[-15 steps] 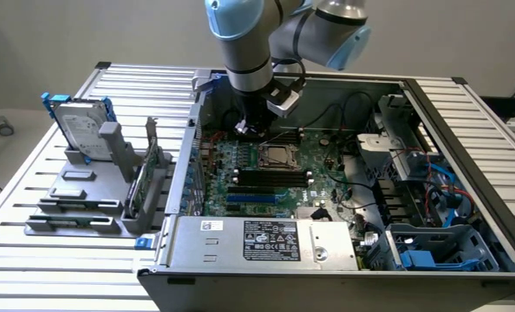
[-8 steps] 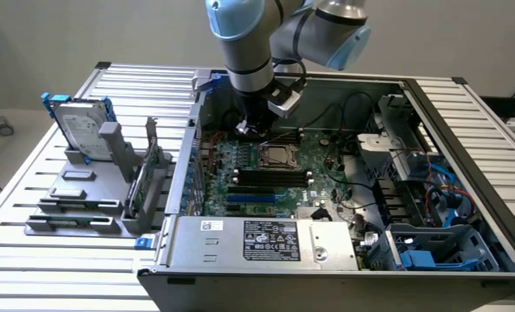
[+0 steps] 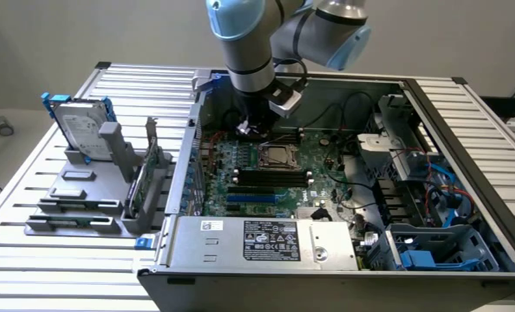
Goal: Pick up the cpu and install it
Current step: 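Install the first cpu locking lever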
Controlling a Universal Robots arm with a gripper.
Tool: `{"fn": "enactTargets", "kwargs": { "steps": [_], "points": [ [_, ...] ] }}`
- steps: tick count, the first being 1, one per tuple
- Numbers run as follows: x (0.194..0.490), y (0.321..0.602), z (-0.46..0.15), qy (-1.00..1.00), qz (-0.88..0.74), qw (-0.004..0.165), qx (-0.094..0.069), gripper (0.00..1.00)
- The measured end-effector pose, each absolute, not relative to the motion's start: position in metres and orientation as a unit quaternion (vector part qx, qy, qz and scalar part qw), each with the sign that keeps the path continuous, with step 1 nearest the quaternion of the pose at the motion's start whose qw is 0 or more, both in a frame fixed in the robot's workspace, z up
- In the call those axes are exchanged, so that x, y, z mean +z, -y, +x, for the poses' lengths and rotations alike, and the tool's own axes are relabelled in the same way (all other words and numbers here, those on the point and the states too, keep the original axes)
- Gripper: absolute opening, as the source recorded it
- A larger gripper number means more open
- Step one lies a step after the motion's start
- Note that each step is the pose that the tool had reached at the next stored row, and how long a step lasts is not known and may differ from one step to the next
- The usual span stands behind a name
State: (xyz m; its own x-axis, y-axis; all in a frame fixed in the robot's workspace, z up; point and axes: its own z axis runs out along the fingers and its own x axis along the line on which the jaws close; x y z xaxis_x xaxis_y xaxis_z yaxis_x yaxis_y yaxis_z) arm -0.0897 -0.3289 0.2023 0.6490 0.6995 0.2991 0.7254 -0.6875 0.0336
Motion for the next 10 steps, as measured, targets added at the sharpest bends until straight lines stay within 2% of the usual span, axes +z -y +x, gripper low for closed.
{"fn": "enactTargets", "kwargs": {
  "steps": [10],
  "points": [
    [0.1971, 0.3288, -0.0861, 0.393, -0.906, 0.043, -0.149, 0.11]
  ]
}}
